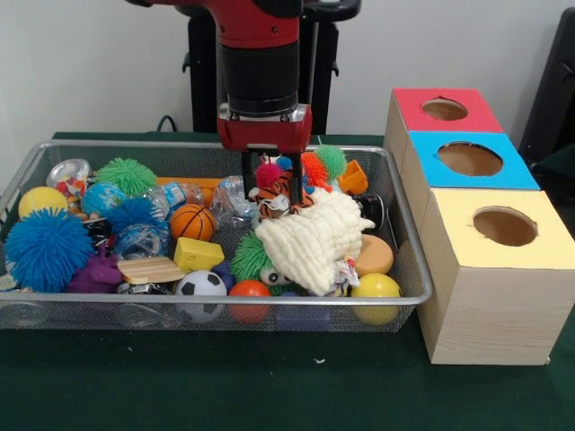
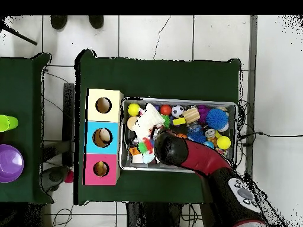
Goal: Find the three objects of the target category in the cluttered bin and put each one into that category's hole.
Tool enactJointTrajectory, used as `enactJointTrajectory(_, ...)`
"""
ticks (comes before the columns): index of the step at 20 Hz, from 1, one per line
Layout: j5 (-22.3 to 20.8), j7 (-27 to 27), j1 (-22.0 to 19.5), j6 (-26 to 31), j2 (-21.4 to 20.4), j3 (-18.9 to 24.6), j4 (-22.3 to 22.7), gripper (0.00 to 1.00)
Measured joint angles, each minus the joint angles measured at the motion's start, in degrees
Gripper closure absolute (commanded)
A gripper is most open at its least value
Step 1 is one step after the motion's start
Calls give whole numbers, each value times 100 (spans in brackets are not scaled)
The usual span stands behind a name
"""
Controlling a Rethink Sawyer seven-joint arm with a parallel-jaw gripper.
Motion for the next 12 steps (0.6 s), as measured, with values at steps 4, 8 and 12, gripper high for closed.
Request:
enactJointTrajectory(4, -139, 0, 22, -258, 1, 0, -2, 0)
enactJointTrajectory(8, -233, 0, 31, -448, 1, 0, -12, 0)
enactJointTrajectory(12, -371, 0, 47, -628, 1, 0, -48, 0)
